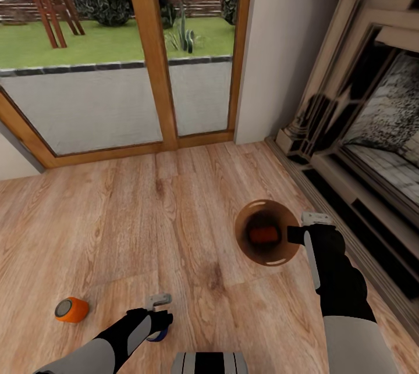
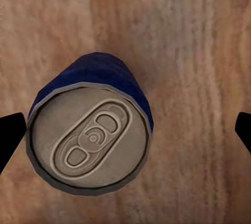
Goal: Put the three can of soda from the living room inside the tash can in the kitchen.
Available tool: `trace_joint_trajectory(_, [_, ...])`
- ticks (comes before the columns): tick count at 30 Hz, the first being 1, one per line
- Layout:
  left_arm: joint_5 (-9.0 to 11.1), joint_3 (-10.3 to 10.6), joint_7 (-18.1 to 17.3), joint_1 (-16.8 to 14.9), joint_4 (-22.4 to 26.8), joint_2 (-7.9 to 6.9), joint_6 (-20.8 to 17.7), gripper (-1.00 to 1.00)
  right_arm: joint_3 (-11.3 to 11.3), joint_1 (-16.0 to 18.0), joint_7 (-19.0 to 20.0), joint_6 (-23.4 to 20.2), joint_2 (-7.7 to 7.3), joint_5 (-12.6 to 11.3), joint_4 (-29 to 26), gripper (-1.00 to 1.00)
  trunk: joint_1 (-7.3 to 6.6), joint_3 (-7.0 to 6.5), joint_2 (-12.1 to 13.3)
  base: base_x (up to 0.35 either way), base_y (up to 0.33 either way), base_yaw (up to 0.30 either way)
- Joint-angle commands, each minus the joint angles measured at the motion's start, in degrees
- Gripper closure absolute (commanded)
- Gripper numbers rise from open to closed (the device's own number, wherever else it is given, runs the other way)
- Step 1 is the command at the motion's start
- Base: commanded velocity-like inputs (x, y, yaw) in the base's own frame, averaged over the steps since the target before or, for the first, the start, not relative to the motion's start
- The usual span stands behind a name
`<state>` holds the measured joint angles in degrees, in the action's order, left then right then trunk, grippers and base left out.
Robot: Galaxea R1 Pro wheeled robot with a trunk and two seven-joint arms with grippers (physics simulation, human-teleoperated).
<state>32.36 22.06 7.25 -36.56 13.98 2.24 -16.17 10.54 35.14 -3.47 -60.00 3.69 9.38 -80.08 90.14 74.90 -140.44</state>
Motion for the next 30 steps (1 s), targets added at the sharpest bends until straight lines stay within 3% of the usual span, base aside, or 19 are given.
trace_joint_trajectory(1, [0.0,0.0,0.0,0.0,0.0,-0.02,0.0,-1.0,0.0,0.0,0.2,0.0,0.0,-0.5,0.0,1.0,-0.01,0.0,0.0,0.0,0.0,0.0])
trace_joint_trajectory(4, [0.0,0.0,0.0,0.0,0.0,-0.01,0.0,-1.0,0.0,0.0,0.2,0.0,0.0,-0.5,0.0,1.0,-0.01,0.0,0.0,0.0,0.0,0.0])
trace_joint_trajectory(11, [0.0,0.1,0.0,0.0,0.0,-0.03,0.0,-1.0,0.0,0.0,0.2,0.0,0.0,-0.5,0.0,1.0,1.53,1.25,-2.8,0.0,0.0,0.0])
trace_joint_trajectory(30, [-0.1,0.1,0.0,0.0,0.0,0.01,0.1,-1.0,0.0,0.0,0.2,0.0,0.0,-0.5,0.0,1.0,1.55,1.47,-2.8,0.0,0.0,0.0])
